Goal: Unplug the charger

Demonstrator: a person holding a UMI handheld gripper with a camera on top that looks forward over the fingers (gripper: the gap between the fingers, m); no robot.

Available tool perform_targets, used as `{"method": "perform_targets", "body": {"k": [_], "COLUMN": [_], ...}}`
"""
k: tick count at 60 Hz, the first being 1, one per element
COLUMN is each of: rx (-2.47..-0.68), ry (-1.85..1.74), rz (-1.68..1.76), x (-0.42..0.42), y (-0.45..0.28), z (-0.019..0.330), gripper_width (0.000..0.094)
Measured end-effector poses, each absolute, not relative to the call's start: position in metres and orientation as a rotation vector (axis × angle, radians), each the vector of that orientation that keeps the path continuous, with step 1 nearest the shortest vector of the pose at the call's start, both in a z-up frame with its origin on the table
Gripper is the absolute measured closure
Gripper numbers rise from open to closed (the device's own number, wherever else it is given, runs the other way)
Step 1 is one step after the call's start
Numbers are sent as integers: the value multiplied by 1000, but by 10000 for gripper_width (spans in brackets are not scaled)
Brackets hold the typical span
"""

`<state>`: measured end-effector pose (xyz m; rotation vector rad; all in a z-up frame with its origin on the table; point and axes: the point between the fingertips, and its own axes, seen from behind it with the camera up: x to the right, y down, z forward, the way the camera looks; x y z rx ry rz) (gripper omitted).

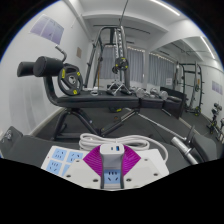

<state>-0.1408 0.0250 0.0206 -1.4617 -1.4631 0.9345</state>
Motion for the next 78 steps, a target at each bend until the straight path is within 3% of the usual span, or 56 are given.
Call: {"method": "perform_targets", "body": {"k": [11, 13, 19, 23, 26, 34, 48, 52, 57, 60, 63, 73, 78], "rx": [-1472, -1432, -1310, -1311, -1321, -1404, -1639, -1653, -1654, -1675, -1676, -1701, -1694], "ry": [-1464, -1425, -1253, -1253, -1275, -1340, -1588, -1625, -1658, -1667, -1643, -1616, -1574], "rz": [946, 986, 1133, 1150, 1134, 969, 739, 711, 673, 687, 691, 710, 731], "x": [-140, -138, -121, -107, -102, -90, -82, -85, -85, -87, -90, -81, -63], "y": [24, 25, 44, 64, 81, 154, 209, 211, 217, 213, 219, 227, 230], "z": [25, 53, 185, 224, 231, 187, 21, -2, -22, -28, -22, -13, 9], "gripper_width": [747, 746, 749, 748, 749, 749, 694, 639, 565, 418, 312, 86, 81]}}
